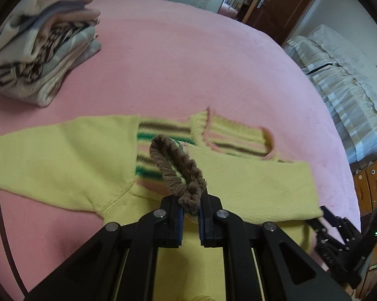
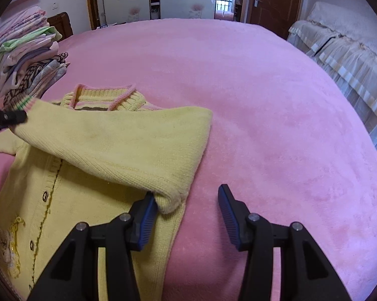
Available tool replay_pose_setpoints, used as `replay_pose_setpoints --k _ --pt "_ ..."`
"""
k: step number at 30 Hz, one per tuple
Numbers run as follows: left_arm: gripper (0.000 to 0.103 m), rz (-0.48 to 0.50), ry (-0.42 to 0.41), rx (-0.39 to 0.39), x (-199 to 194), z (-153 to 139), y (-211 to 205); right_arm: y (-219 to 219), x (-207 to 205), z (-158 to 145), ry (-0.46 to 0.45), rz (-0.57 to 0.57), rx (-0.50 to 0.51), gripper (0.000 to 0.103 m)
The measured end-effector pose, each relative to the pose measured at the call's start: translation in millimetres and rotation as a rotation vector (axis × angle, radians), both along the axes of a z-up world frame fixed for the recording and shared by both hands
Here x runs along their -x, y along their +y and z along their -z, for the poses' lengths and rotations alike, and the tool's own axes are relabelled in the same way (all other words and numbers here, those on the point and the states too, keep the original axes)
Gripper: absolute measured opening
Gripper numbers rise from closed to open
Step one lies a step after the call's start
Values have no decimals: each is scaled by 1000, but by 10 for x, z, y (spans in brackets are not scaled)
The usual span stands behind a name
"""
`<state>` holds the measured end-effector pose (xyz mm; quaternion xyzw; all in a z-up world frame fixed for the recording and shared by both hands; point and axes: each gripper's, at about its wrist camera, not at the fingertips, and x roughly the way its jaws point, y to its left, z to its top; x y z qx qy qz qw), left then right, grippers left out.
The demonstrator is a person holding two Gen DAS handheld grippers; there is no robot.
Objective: Fold small clothes
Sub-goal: 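Grasp the folded sleeve cuff with the left tool and adjust it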
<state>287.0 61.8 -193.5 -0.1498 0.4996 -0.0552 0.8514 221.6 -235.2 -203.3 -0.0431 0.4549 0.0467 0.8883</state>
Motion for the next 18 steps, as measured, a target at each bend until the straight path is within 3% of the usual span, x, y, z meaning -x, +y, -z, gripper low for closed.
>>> replay_pose_setpoints --k 8,13,16,18 --pt "7 24 36 -60 22 304 -49 -52 -34 149 63 15 11 48" --pt "8 43 47 -40 31 367 -28 -87 11 151 71 12 -7 48" --pt "23 64 72 -18 24 394 10 -51 15 159 76 -4 18 49" --pt "40 79 77 -18 45 384 41 -31 43 119 87 -35 33 51"
